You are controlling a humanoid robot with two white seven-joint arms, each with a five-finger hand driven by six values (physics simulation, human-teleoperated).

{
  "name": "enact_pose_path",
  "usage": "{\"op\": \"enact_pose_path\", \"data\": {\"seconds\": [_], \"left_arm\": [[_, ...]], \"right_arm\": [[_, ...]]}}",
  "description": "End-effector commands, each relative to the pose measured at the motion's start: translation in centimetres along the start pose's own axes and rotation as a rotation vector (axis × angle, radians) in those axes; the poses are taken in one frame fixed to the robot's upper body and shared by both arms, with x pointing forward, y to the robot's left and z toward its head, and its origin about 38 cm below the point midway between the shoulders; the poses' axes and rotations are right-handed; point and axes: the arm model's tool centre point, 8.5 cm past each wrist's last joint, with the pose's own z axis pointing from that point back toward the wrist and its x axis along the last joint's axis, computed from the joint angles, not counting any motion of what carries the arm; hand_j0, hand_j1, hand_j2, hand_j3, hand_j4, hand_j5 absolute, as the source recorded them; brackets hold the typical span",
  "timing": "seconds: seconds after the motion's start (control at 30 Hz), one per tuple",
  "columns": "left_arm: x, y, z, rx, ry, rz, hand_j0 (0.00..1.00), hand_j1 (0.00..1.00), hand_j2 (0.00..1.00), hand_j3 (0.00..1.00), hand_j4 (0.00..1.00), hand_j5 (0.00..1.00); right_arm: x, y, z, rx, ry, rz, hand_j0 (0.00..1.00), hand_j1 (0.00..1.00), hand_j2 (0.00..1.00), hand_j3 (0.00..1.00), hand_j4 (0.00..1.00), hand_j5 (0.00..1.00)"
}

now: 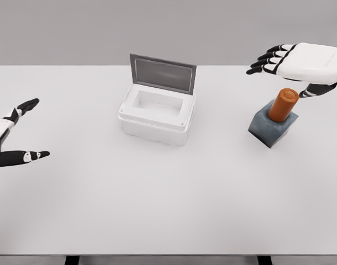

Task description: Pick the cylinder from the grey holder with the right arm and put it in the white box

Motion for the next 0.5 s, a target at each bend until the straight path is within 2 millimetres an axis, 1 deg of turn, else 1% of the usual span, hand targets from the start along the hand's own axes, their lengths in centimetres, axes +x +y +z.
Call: {"op": "enact_pose_path", "data": {"seconds": [0.0, 0.07, 0.13, 0.2, 0.23, 0.27, 0.3, 0.33, 0.37, 0.43, 0.47], "left_arm": [[0.0, -0.1, 0.0, 0.002, -0.001, 0.016, 1.00, 1.00, 1.00, 1.00, 1.00, 1.00], [0.0, -0.1, 0.0, 0.002, -0.001, 0.016, 1.00, 1.00, 1.00, 1.00, 1.00, 1.00], [0.0, -0.2, 0.0, 0.001, 0.000, 0.018, 1.00, 1.00, 1.00, 1.00, 1.00, 1.00], [-0.1, -0.7, 0.0, -0.004, 0.000, 0.038, 1.00, 1.00, 1.00, 1.00, 1.00, 1.00], [-0.2, -1.3, -0.1, -0.015, 0.000, 0.060, 1.00, 1.00, 1.00, 1.00, 1.00, 1.00], [-0.3, -1.7, -0.1, -0.020, 0.000, 0.071, 1.00, 1.00, 1.00, 1.00, 1.00, 1.00], [-0.3, -1.7, 0.0, -0.018, 0.001, 0.075, 1.00, 1.00, 1.00, 1.00, 1.00, 1.00], [-0.3, -1.7, 0.0, -0.016, 0.000, 0.084, 1.00, 1.00, 1.00, 1.00, 1.00, 1.00], [-0.3, -1.7, 0.0, -0.016, 0.001, 0.087, 1.00, 1.00, 1.00, 1.00, 1.00, 1.00], [-0.5, -2.0, 0.4, -0.020, 0.012, 0.093, 1.00, 1.00, 1.00, 1.00, 1.00, 1.00], [-0.5, -2.0, 0.5, -0.017, 0.014, 0.100, 1.00, 1.00, 1.00, 1.00, 1.00, 1.00]], "right_arm": [[0.0, 0.0, 0.1, 0.000, -0.001, 0.003, 1.00, 1.00, 1.00, 1.00, 1.00, 1.00], [0.1, 0.0, 0.2, 0.002, -0.012, 0.014, 1.00, 1.00, 1.00, 1.00, 1.00, 1.00], [-0.2, -0.2, 1.1, 0.004, -0.009, 0.034, 1.00, 1.00, 1.00, 1.00, 1.00, 1.00], [0.0, 0.1, 2.4, 0.022, -0.063, 0.067, 1.00, 1.00, 1.00, 1.00, 1.00, 1.00], [0.0, 0.0, 3.8, 0.016, -0.099, 0.041, 1.00, 1.00, 1.00, 1.00, 1.00, 1.00], [-0.3, -0.2, 5.4, 0.013, -0.096, 0.005, 1.00, 1.00, 1.00, 1.00, 1.00, 1.00], [-0.3, -0.8, 5.7, -0.019, -0.106, -0.033, 1.00, 1.00, 1.00, 1.00, 1.00, 1.00], [-0.4, -1.6, 6.0, -0.056, -0.109, -0.050, 1.00, 1.00, 1.00, 1.00, 1.00, 1.00], [-0.5, -2.1, 6.2, -0.072, -0.102, -0.055, 1.00, 1.00, 1.00, 1.00, 1.00, 1.00], [-1.7, -2.9, 6.9, -0.092, -0.015, -0.092, 1.00, 1.00, 1.00, 1.00, 1.00, 1.00], [-1.9, -2.6, 6.7, -0.085, 0.010, -0.111, 1.00, 1.00, 1.00, 1.00, 1.00, 1.00]]}}
